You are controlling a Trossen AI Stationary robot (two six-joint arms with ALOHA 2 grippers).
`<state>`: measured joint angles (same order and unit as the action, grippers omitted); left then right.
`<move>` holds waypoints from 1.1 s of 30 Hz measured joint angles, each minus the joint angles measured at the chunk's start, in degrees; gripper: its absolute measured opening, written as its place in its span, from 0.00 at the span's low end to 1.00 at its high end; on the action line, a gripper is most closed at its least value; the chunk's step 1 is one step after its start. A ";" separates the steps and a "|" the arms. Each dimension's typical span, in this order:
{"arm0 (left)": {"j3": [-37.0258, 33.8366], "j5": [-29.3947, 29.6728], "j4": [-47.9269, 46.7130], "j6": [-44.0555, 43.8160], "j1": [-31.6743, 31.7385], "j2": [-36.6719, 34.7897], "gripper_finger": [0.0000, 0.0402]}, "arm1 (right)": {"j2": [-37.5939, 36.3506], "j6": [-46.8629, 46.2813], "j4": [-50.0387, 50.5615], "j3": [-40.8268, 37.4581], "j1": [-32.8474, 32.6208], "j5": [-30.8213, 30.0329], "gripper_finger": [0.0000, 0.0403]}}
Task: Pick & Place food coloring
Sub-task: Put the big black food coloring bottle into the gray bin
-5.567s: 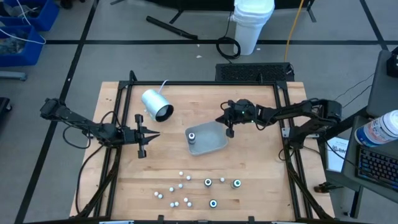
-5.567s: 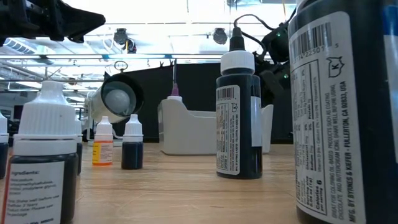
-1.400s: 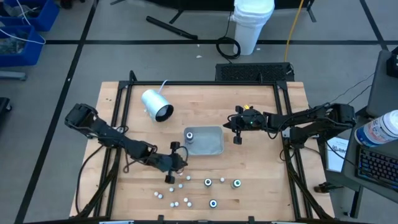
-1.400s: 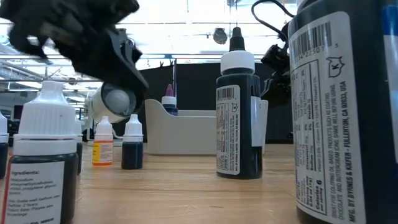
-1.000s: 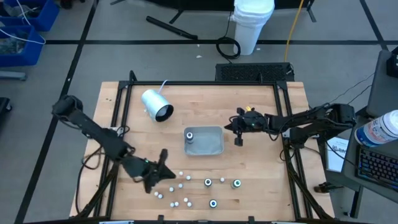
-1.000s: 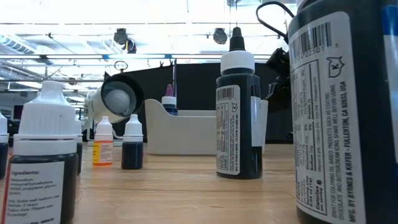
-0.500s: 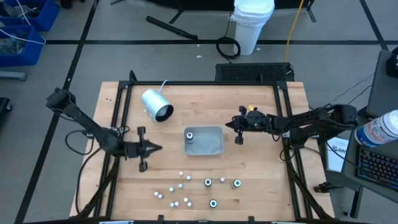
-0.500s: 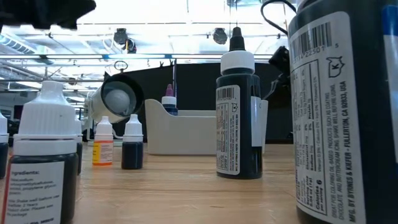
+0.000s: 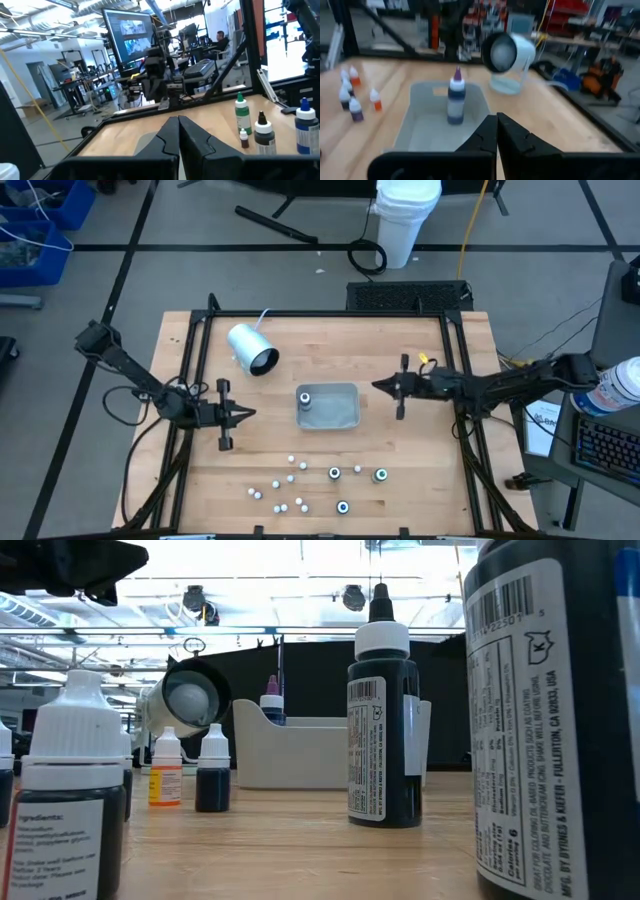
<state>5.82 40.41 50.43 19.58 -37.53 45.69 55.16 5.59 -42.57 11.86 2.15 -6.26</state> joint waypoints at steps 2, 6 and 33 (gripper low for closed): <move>0.00 0.15 -0.12 -0.01 0.32 0.00 0.01 | -1.14 -0.19 -0.86 -1.06 0.00 0.02 0.00; 0.00 -1.35 -0.06 -0.31 1.41 0.00 0.04 | -2.23 -1.32 2.52 -1.56 0.00 0.11 0.00; 0.04 -1.45 -0.15 -3.38 8.32 0.04 0.06 | -2.23 -0.63 2.08 -1.73 0.00 0.33 0.00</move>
<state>5.87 38.95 50.28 16.19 -29.21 45.74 52.93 4.96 -40.49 10.13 2.15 -5.93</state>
